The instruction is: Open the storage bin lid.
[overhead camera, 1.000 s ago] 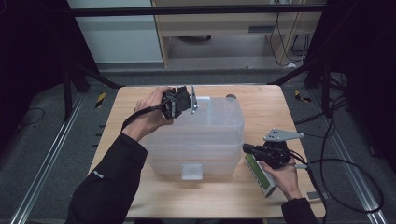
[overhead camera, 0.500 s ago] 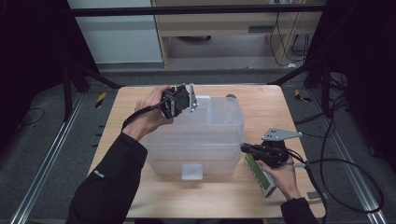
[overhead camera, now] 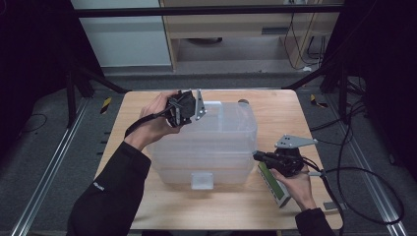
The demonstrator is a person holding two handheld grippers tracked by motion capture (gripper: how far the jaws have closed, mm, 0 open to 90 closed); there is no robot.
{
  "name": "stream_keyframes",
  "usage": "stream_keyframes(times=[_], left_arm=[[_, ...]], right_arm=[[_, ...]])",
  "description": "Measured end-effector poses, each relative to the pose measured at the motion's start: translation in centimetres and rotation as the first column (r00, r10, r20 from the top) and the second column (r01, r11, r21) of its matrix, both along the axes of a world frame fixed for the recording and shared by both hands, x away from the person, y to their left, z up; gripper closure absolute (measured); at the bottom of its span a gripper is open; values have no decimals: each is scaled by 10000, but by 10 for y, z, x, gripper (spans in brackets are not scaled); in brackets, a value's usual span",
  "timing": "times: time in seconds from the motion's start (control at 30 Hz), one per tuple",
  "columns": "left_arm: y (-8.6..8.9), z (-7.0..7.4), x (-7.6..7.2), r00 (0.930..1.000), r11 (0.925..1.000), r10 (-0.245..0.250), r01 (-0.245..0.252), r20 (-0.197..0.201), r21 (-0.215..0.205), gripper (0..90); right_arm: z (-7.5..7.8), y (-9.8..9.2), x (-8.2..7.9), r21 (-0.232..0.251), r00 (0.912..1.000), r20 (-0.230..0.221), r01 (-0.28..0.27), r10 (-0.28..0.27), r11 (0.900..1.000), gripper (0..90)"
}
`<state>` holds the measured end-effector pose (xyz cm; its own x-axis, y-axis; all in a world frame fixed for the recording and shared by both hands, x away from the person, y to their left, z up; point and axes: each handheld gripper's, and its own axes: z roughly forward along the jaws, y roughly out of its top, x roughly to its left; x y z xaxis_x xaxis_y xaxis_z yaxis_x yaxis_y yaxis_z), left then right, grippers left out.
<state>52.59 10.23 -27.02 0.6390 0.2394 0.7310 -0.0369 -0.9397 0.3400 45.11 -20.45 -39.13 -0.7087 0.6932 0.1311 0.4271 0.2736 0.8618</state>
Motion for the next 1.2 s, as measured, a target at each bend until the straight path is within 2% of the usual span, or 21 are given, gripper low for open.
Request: stream_keyframes(times=[0.17,0.37,0.43,0.53,0.63,0.7,0.73,0.83,0.93,1.0,1.13,1.2], left_arm=[[9,7,-8,9999,9998,45,-42,121,-203,569],[25,12,-15,9993,9970,363,-355,115,-691,558],[33,13,-16,9984,9934,557,-546,84,-1011,557],[46,14,-17,9953,9885,952,-925,168,-1194,559],[59,15,-18,9911,9793,1323,-1284,149,-1565,565],[67,15,-19,9883,9694,1527,-1486,59,-1955,574],[71,14,-19,9866,9614,1629,-1578,39,-2252,580],[82,12,-21,9805,9425,1962,-1922,-131,-2733,592],[93,8,-21,9723,9195,2318,-2286,-285,-3199,605],[100,6,-22,9671,8978,2507,-2490,-432,-3632,616],[112,-2,-23,9598,8636,2747,-2727,-578,-4241,635],[117,-7,-24,9531,8477,2961,-2920,-617,-4428,637]], right_arm=[[0,0,1,-43,10000,-57,-6,6,10000,900],[0,0,1,-43,10000,-25,13,-13,10000,900],[0,0,1,-54,10000,-41,11,-11,10000,900],[0,0,1,-51,10000,-44,10,-10,10000,900],[0,0,1,-66,10000,-29,32,-32,10000,900],[0,1,1,-76,10000,-44,35,-35,10000,900],[0,1,1,-84,10000,-15,42,-42,10000,900],[0,1,1,-87,10000,-44,35,-36,10000,900],[0,1,1,-102,10000,-41,20,-20,9999,900],[0,1,1,-111,10000,-44,21,-22,9999,900],[0,1,1,-130,10000,-37,32,-33,9999,900],[0,1,1,-127,10000,-38,25,-26,9999,900]])
